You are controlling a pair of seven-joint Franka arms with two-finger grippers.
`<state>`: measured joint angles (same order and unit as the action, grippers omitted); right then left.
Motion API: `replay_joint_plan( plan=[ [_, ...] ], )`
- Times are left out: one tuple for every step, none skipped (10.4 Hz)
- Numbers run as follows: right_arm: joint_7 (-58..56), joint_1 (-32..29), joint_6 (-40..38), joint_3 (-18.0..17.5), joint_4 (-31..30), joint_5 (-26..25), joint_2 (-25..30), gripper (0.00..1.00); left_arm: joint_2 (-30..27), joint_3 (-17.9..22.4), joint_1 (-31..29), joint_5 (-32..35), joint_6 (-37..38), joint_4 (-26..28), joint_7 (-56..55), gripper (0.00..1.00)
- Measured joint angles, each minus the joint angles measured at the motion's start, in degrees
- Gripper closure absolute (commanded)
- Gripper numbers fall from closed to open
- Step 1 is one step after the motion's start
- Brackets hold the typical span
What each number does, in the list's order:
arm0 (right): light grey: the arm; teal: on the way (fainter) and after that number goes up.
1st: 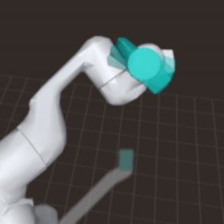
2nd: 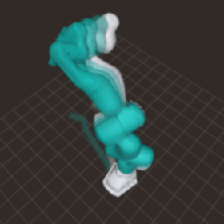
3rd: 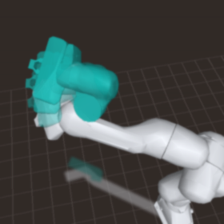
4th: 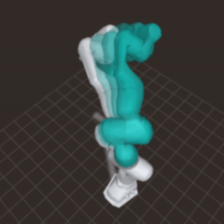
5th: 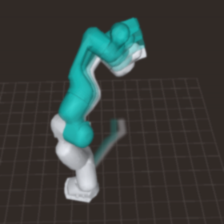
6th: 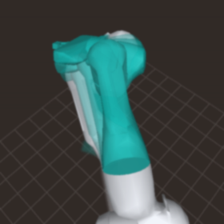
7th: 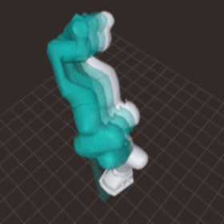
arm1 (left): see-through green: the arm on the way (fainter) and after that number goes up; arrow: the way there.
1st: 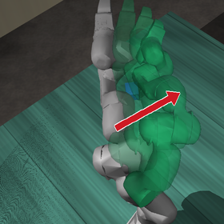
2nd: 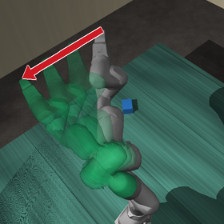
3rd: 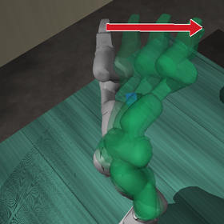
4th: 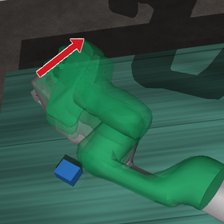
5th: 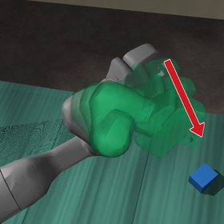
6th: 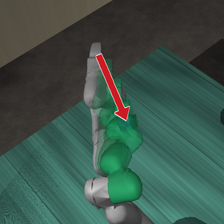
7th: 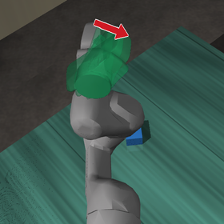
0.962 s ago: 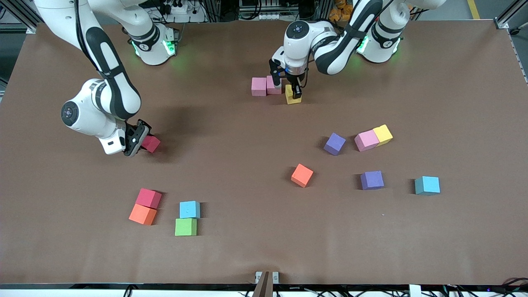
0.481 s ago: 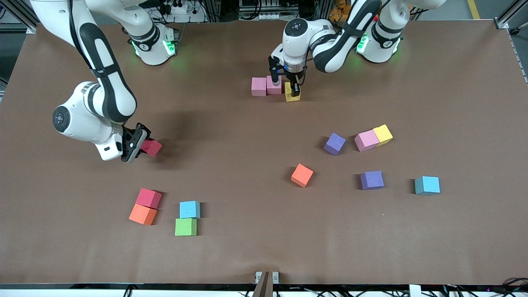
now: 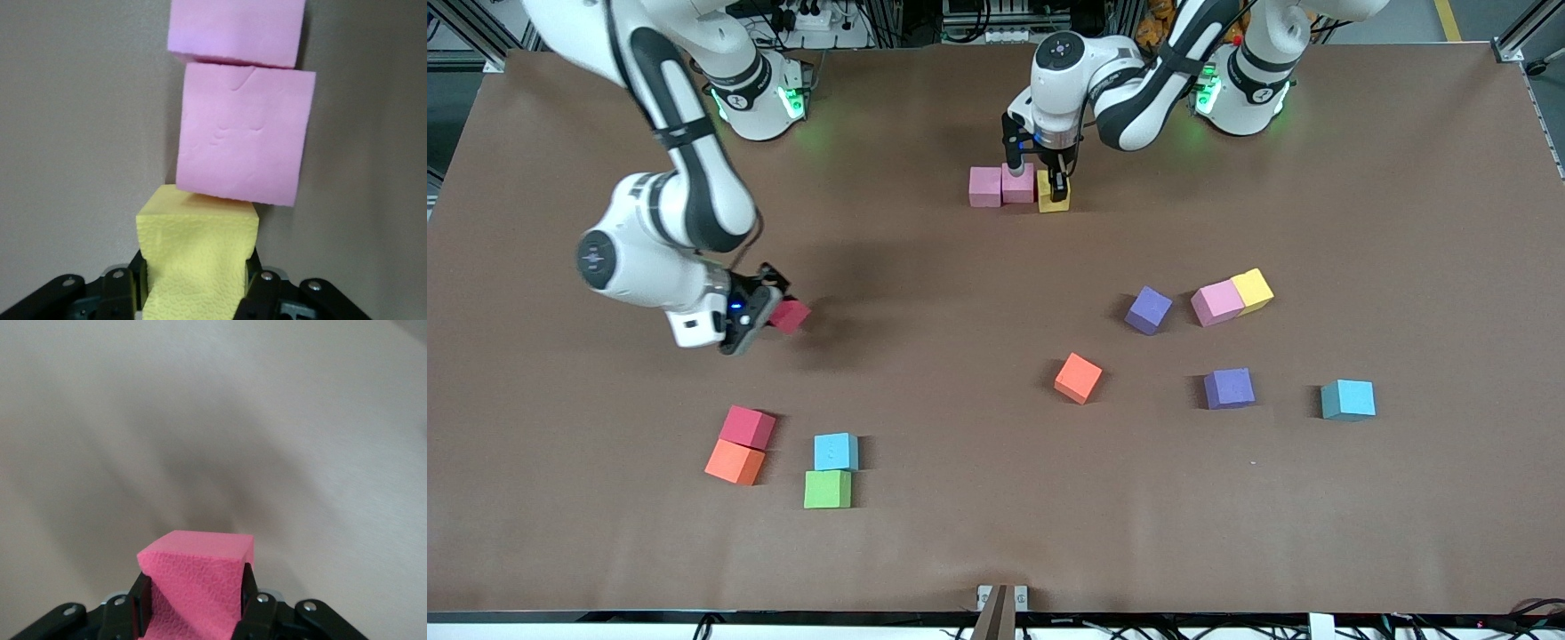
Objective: Form number 2 with 11 blocks
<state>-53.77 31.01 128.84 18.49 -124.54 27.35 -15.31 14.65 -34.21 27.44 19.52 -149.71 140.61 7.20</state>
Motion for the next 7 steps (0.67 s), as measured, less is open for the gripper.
replay_joint_plan(
  plan=[
    [4.3,2.9,0.2,0.8,0.1,0.0,0.0,0.78,0.0,0.0,0.1,0.2,0.0,0.0,0.3,0.71],
    [8.3,5.4,0.6,1.5,0.2,0.0,0.0,0.79,0.0,0.0,0.3,0.2,0.0,0.0,1.2,0.71],
    [12.2,7.4,1.4,1.8,0.3,0.0,0.0,0.79,0.0,0.0,0.4,0.3,0.0,0.1,2.1,0.71],
    [16.3,9.4,2.3,1.9,0.4,0.0,0.0,0.79,0.0,0.0,0.4,0.3,0.0,0.1,2.6,0.71],
    [20.6,11.4,3.1,1.9,0.4,0.1,0.0,0.79,0.0,0.0,0.5,0.3,0.0,0.1,2.8,0.71],
    [24.5,13.2,3.6,1.9,0.5,0.1,0.0,0.79,0.1,0.0,0.5,0.3,0.0,0.1,2.8,0.71],
    [27.9,14.8,4.2,1.9,0.7,0.1,0.0,0.79,0.1,0.0,0.7,0.3,0.0,0.1,2.9,0.71]
  ],
)
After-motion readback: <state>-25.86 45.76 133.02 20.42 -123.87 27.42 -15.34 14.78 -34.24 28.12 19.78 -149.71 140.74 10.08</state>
